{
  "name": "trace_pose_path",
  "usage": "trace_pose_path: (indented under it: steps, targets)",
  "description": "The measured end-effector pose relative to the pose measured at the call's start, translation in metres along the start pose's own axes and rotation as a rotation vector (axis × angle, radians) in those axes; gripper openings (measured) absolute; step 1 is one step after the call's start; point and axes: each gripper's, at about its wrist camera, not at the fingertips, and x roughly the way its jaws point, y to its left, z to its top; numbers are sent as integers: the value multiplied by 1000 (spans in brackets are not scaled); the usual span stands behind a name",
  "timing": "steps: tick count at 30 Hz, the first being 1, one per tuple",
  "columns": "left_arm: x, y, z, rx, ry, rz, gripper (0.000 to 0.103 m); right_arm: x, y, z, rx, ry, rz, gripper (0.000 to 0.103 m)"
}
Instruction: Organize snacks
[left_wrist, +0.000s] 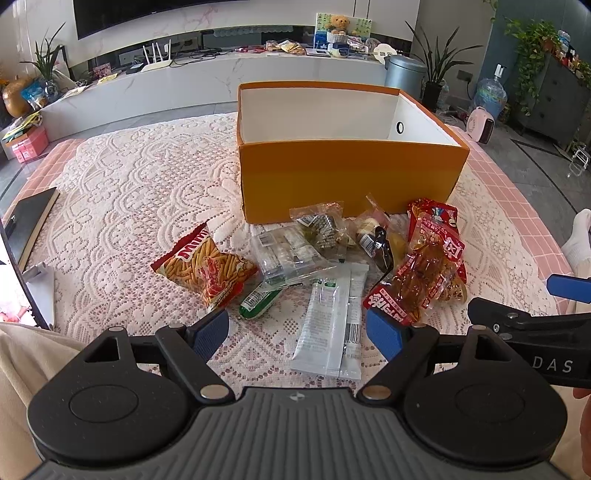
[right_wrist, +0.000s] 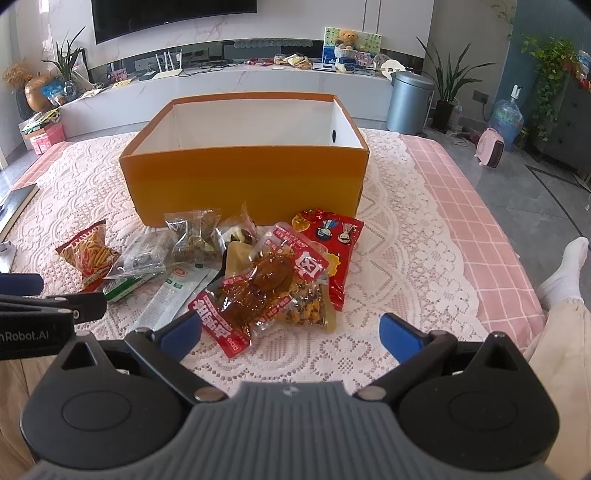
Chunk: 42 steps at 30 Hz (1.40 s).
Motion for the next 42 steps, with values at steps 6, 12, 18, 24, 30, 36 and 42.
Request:
trace_pose_path:
  steps: [6, 12, 18, 24, 30, 36, 42]
  targets:
    - [0, 0, -1, 0, 5, 1, 98, 2, 0, -1, 6, 6, 0, 100]
    - [1, 0, -1, -1, 9, 0, 98, 3, 1, -1, 2, 12, 2, 100]
    - [2, 1, -1, -2, 9, 1, 98, 3, 1, -1, 3, 13, 2, 100]
    - [2, 1, -1, -2, 10, 0, 98, 3, 1, -1, 2, 13, 2, 100]
    - [4, 1, -3, -5, 16, -1, 98, 5, 1, -2, 1, 18, 3, 100]
    - [10, 4, -3, -9, 41, -14, 98, 8, 2, -3, -6, 26, 4, 100]
    - [18, 7, -4, 3, 57, -13, 92, 13, 1, -2, -14, 23, 14, 100]
